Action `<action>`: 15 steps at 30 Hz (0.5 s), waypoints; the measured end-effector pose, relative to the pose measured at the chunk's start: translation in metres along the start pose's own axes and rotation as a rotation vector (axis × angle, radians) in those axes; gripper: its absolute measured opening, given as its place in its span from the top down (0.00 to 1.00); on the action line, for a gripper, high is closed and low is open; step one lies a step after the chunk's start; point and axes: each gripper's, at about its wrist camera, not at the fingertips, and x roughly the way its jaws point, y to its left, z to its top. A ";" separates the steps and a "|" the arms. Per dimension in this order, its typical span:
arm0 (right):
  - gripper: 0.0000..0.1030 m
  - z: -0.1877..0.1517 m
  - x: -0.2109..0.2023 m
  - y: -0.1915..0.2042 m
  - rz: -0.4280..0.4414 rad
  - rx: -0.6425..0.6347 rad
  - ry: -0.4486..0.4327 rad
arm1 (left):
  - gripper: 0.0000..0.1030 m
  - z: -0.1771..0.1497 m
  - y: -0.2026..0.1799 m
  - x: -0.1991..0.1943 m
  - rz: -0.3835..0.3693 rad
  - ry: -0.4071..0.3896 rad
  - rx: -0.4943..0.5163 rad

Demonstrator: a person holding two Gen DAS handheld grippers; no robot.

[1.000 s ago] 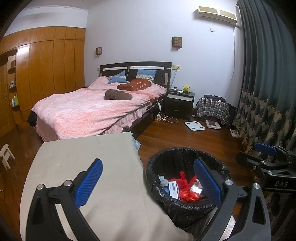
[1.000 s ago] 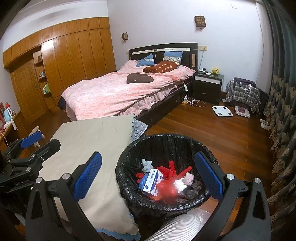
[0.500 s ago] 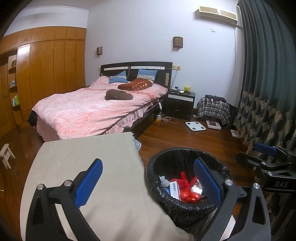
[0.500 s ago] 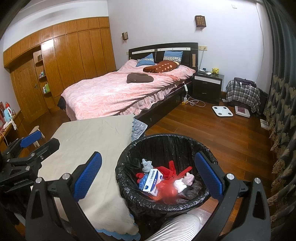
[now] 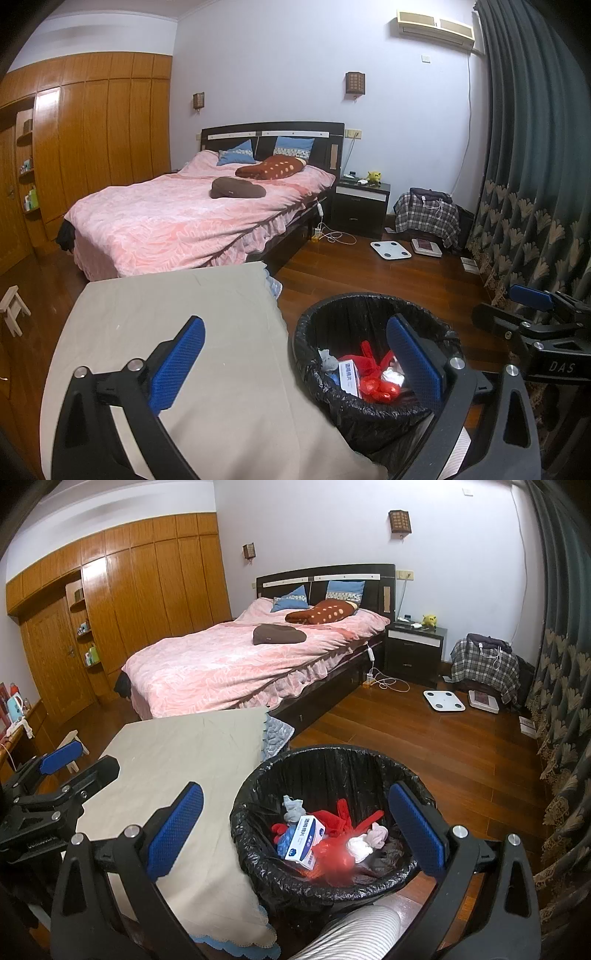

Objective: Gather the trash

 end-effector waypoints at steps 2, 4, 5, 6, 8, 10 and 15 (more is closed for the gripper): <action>0.05 0.000 0.000 -0.001 0.001 0.001 0.000 | 0.06 0.000 0.000 -0.001 0.000 0.000 -0.002; 0.05 0.000 0.000 0.000 0.001 0.000 -0.001 | 0.06 0.000 0.000 0.000 0.000 0.001 0.000; 0.05 0.000 -0.001 -0.001 0.000 0.001 -0.001 | 0.06 0.000 0.000 -0.001 0.001 0.001 0.000; 0.05 0.000 -0.001 0.000 0.001 0.001 -0.001 | 0.06 0.000 0.000 0.000 0.000 0.001 -0.001; 0.05 0.000 0.000 0.000 0.000 0.001 -0.001 | 0.06 0.001 0.000 0.000 -0.001 0.001 0.000; 0.05 0.001 -0.001 0.000 0.000 0.001 0.000 | 0.06 0.000 0.000 0.000 0.000 0.001 0.000; 0.05 0.000 0.001 0.000 0.001 0.001 0.001 | 0.06 0.001 0.000 0.000 0.000 0.001 0.000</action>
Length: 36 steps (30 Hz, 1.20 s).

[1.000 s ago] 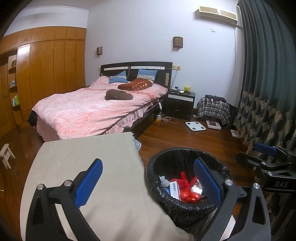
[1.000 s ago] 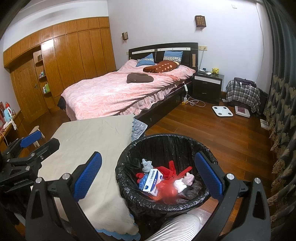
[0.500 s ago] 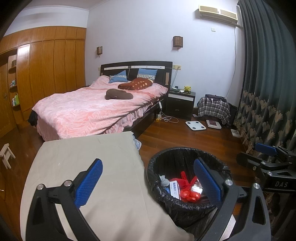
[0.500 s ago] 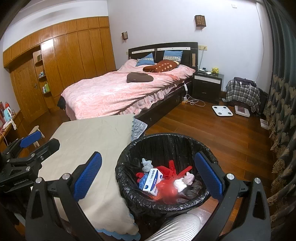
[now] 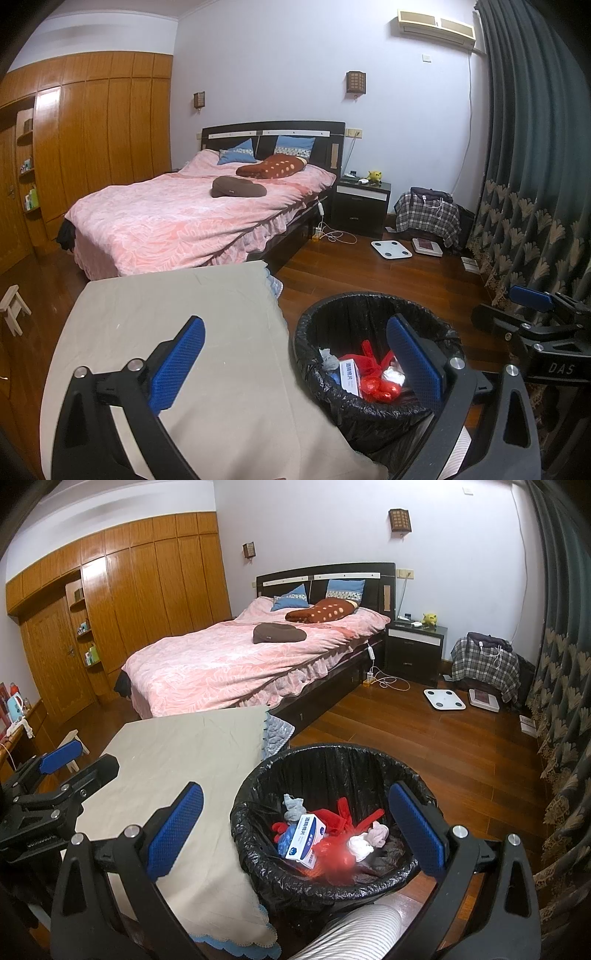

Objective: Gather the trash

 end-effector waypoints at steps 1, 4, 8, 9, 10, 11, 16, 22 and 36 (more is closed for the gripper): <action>0.05 0.000 0.000 -0.001 0.000 0.000 -0.001 | 0.06 0.000 0.000 0.000 0.000 0.000 0.000; 0.05 0.000 0.000 -0.001 -0.001 0.000 0.000 | 0.06 0.000 0.000 0.000 0.000 0.001 0.000; 0.05 0.001 0.000 -0.001 0.000 0.000 0.001 | 0.06 0.001 0.000 0.000 0.000 0.000 0.000; 0.05 0.001 0.000 0.000 0.000 0.000 0.000 | 0.06 0.001 0.000 0.000 0.000 0.000 0.001; 0.05 0.001 0.000 0.000 -0.001 0.000 0.000 | 0.06 0.001 0.000 0.000 0.000 0.000 0.001; 0.05 0.001 -0.001 -0.001 0.000 0.000 0.000 | 0.06 0.001 0.000 0.000 0.001 0.000 0.000; 0.05 0.001 -0.001 -0.001 0.000 0.000 0.001 | 0.06 0.001 0.001 0.001 0.000 0.003 0.001; 0.05 0.001 -0.001 0.000 -0.001 0.001 0.002 | 0.06 0.002 0.001 0.001 0.000 0.003 0.000; 0.05 0.002 0.000 -0.001 0.000 0.001 0.005 | 0.06 0.003 0.000 0.000 0.000 0.004 0.001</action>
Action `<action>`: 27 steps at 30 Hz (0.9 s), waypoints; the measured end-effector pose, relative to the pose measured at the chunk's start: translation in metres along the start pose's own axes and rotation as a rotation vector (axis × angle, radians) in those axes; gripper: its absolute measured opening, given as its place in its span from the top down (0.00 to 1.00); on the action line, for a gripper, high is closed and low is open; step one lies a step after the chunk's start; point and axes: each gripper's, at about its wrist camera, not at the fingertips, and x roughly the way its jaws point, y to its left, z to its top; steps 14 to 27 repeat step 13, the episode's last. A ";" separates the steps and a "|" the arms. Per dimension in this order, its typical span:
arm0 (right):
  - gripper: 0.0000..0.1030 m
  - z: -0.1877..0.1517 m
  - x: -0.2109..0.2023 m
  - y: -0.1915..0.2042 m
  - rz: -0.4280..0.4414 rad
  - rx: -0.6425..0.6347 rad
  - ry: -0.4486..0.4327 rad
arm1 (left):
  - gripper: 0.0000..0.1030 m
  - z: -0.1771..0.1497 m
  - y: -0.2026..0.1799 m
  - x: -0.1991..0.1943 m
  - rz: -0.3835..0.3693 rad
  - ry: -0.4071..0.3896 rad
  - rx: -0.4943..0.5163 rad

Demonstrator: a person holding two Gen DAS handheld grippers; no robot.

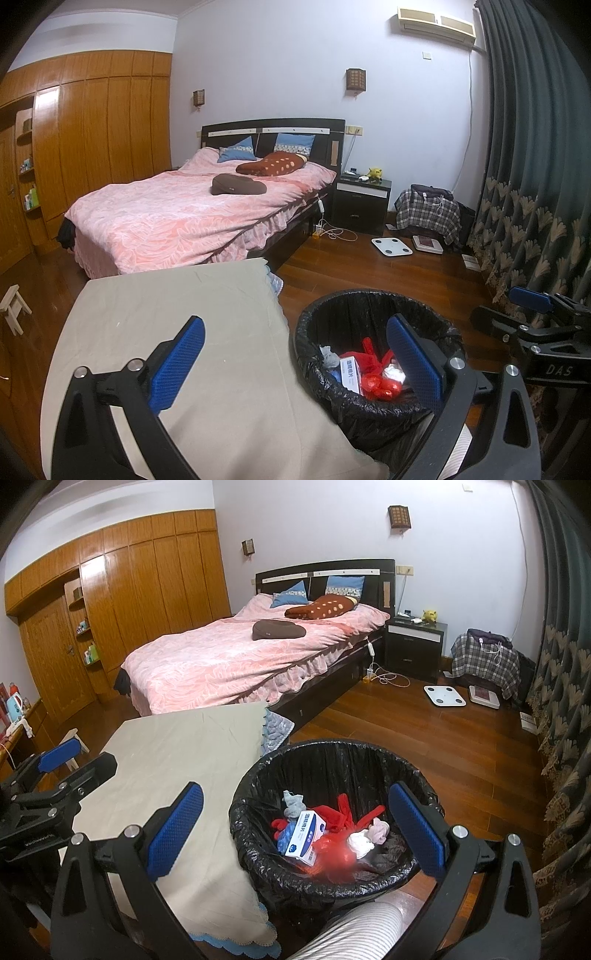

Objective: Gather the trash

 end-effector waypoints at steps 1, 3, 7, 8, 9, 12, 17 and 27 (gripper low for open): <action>0.05 0.000 0.000 0.000 0.001 0.000 0.001 | 0.06 0.000 0.000 0.000 0.000 0.001 -0.001; 0.05 0.000 0.000 0.001 0.001 0.000 0.001 | 0.06 0.000 0.001 0.000 -0.001 0.002 -0.003; 0.05 -0.003 0.000 0.001 0.001 0.001 0.001 | 0.06 -0.002 0.003 -0.002 -0.002 0.003 -0.003; 0.05 -0.003 0.000 0.001 0.001 0.000 0.001 | 0.06 -0.002 0.003 -0.002 -0.001 0.003 -0.004; 0.05 -0.004 0.000 0.002 0.001 0.000 0.002 | 0.06 -0.001 0.002 -0.001 -0.001 0.003 -0.003; 0.05 -0.006 -0.001 0.001 0.001 0.000 0.001 | 0.06 -0.002 0.003 -0.002 -0.001 0.004 -0.003; 0.05 -0.006 0.000 0.001 0.001 0.000 0.001 | 0.06 -0.001 0.002 -0.001 -0.001 0.003 -0.003; 0.05 -0.006 0.000 0.001 0.001 0.000 0.001 | 0.06 -0.001 0.002 -0.001 -0.001 0.003 -0.003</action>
